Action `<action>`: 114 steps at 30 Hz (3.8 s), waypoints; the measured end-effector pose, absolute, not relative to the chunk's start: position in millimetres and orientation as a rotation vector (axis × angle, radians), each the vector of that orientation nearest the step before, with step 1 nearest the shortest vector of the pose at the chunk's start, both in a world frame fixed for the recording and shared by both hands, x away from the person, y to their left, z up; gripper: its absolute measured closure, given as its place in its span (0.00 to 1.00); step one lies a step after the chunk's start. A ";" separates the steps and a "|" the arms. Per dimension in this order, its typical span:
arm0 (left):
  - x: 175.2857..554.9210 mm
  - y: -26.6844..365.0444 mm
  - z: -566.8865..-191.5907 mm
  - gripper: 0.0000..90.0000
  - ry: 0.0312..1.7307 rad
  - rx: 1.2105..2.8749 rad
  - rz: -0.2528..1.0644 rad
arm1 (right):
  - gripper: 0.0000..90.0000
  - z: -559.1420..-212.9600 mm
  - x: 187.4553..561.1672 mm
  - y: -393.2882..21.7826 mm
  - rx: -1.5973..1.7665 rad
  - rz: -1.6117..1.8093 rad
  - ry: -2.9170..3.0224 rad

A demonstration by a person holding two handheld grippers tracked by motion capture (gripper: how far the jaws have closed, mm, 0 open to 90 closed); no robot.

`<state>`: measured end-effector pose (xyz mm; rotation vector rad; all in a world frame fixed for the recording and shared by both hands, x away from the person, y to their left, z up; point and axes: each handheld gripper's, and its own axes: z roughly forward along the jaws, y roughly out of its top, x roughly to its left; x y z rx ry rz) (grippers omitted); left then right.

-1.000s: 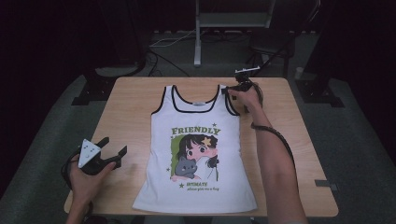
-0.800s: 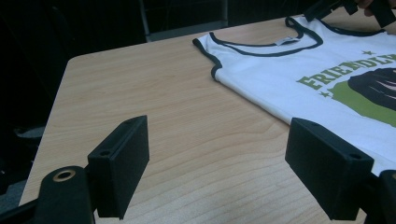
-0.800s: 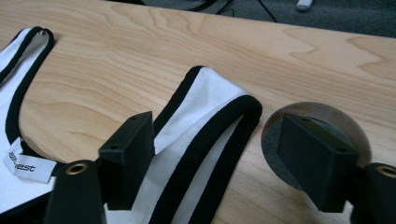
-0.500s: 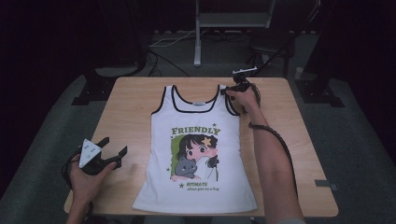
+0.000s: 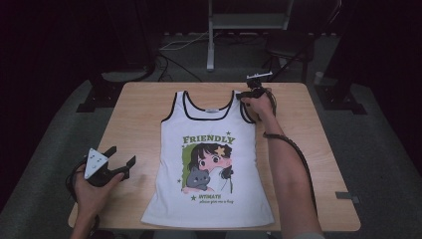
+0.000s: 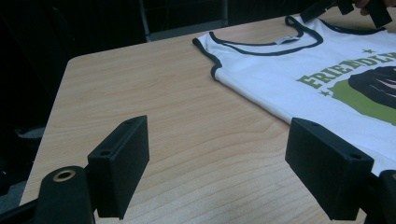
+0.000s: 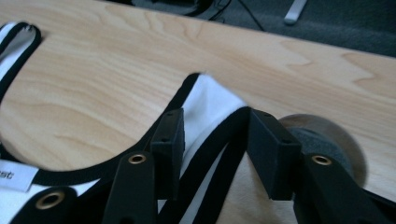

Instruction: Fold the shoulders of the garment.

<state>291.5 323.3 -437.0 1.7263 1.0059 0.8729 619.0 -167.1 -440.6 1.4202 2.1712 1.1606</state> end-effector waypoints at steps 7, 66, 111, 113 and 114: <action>291.4 322.8 -437.1 0.24 1.005 1.729 0.876 | 0.87 -443.6 617.7 -164.9 1.394 1.183 2.177; 291.1 319.8 -437.4 0.24 1.008 1.739 0.893 | 0.93 -388.3 504.5 -145.2 0.934 1.471 2.217; 290.4 315.1 -437.6 0.24 0.988 1.750 0.902 | 0.70 -440.0 432.2 -123.2 0.754 1.287 2.493; 290.1 315.4 -437.6 0.24 0.988 1.748 0.902 | 0.73 -442.0 433.3 -120.8 0.766 1.283 2.499; 290.1 315.4 -437.6 0.24 0.987 1.747 0.902 | 0.78 -442.2 433.9 -119.7 0.761 1.271 2.499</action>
